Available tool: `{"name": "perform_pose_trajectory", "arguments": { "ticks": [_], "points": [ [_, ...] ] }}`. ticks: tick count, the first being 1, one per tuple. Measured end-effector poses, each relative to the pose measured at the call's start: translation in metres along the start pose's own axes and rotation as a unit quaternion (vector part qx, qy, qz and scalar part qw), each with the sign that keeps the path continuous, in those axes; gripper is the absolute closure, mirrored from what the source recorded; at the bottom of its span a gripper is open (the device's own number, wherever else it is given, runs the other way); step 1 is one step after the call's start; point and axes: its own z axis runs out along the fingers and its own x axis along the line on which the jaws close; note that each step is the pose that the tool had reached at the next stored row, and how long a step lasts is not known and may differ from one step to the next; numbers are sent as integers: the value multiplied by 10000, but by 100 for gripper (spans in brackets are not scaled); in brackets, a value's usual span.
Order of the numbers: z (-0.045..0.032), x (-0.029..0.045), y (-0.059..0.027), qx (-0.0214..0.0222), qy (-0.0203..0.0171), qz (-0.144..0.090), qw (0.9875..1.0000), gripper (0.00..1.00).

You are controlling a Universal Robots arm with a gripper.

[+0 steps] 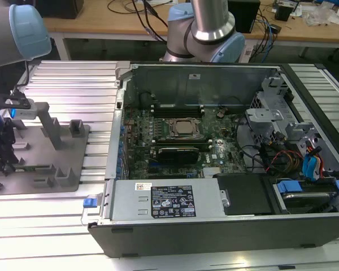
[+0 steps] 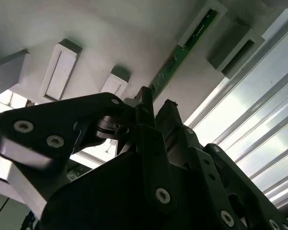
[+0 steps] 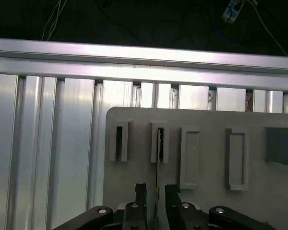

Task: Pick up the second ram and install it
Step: 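Pick up the second ram and move it above second insertion slot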

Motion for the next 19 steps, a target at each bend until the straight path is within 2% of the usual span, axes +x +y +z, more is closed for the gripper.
{"name": "perform_pose_trajectory", "arguments": {
  "ticks": [1,4,13,14,15,19],
  "points": [
    [21,0,-1,3,-40,-2,10000,72],
    [44,0,-3,3,-40,-3,10000,72],
    [49,-9,-3,3,-40,-3,10000,72],
    [49,-10,-3,2,-40,-3,10000,74],
    [49,-10,-3,2,-40,-3,10000,81],
    [49,-11,-3,2,-40,-3,10000,81]
  ]
}}
